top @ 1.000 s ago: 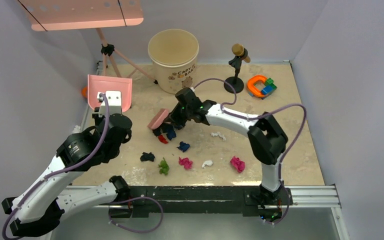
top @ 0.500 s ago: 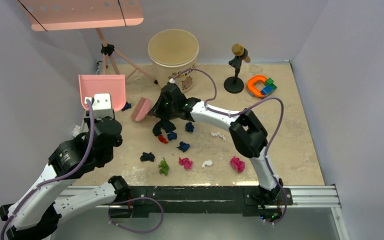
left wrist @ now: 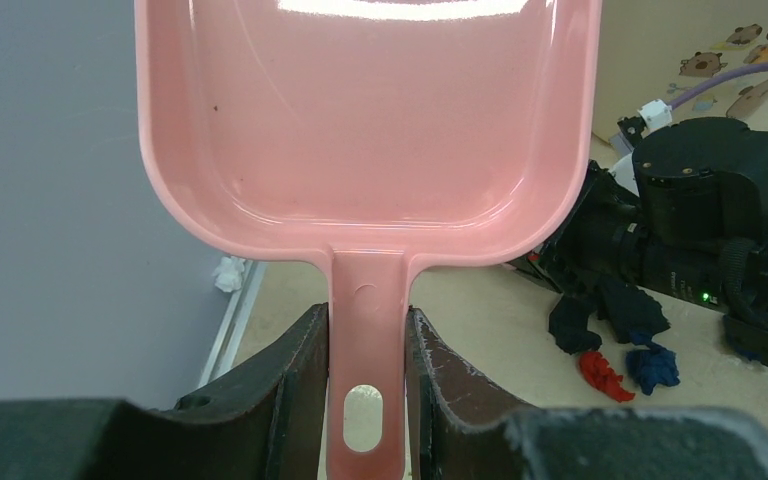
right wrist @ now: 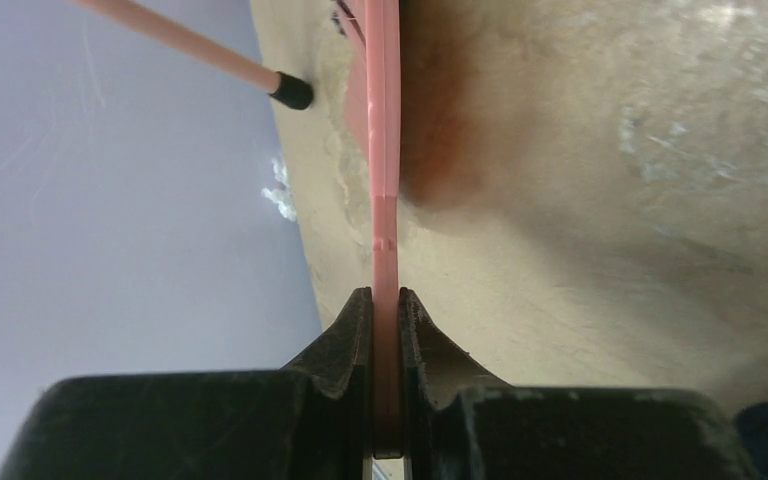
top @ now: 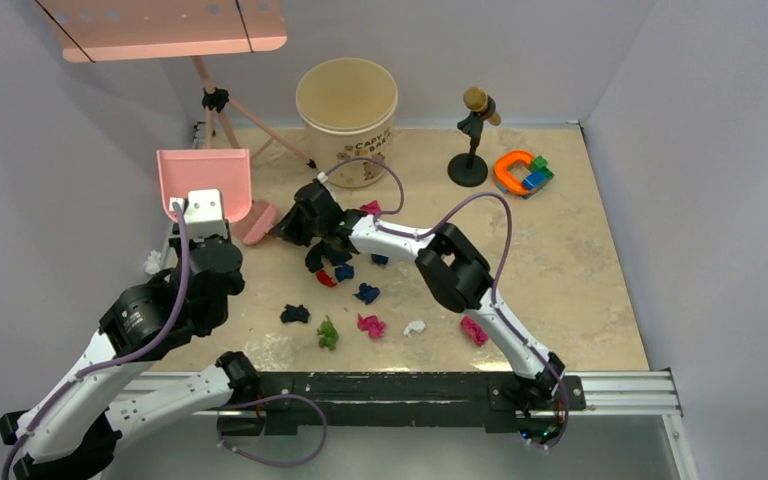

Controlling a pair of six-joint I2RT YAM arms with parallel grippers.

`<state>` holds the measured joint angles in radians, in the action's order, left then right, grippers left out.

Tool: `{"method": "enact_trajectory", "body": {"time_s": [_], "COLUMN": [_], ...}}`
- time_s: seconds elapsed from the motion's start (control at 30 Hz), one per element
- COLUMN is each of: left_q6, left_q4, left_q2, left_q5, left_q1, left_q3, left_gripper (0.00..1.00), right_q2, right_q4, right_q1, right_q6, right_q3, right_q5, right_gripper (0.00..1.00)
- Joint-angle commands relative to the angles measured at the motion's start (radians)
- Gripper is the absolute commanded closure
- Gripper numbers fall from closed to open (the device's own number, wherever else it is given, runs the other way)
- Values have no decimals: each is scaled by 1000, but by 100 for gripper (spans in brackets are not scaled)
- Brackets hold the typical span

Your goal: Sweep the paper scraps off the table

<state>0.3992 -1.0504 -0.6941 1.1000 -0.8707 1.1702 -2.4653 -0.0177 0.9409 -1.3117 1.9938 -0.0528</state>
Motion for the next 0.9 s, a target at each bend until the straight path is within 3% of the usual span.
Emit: {"method": "enact_trajectory", "body": {"time_s": [0.0,0.23,0.37,0.47,0.57,0.63,0.87], "left_q6": [-23,-17,-18,-16,-13,-13,-7], "left_q4": [52,58,65,66,66,68,74], "left_q2": [3,13,15,10,8,10,23], "left_q5": [3,7,-4,-13,-20,-27,-25], "left_q1": [4,3,4,3,4,4,3], "left_q3": [-9,-25,-34,-39,-45,-49,-74], "left_gripper": [100,100,100,100,100,100,100], "right_q2": [36,310,505,634,706,697,600], "right_q4": [-138,-206,-295,-261,-140,-149,-132], "right_q1": [-7,-12,-13,-13,-14,-14,-6], "right_q6": [-109,-149,-90,65,298,390,535], "right_q3": [35,-356,-509,-592,-619,-575,-462], "right_q5": [65,145,247,277,200,124,-195], "right_gripper": [100,100,100,100,100,100,100]}}
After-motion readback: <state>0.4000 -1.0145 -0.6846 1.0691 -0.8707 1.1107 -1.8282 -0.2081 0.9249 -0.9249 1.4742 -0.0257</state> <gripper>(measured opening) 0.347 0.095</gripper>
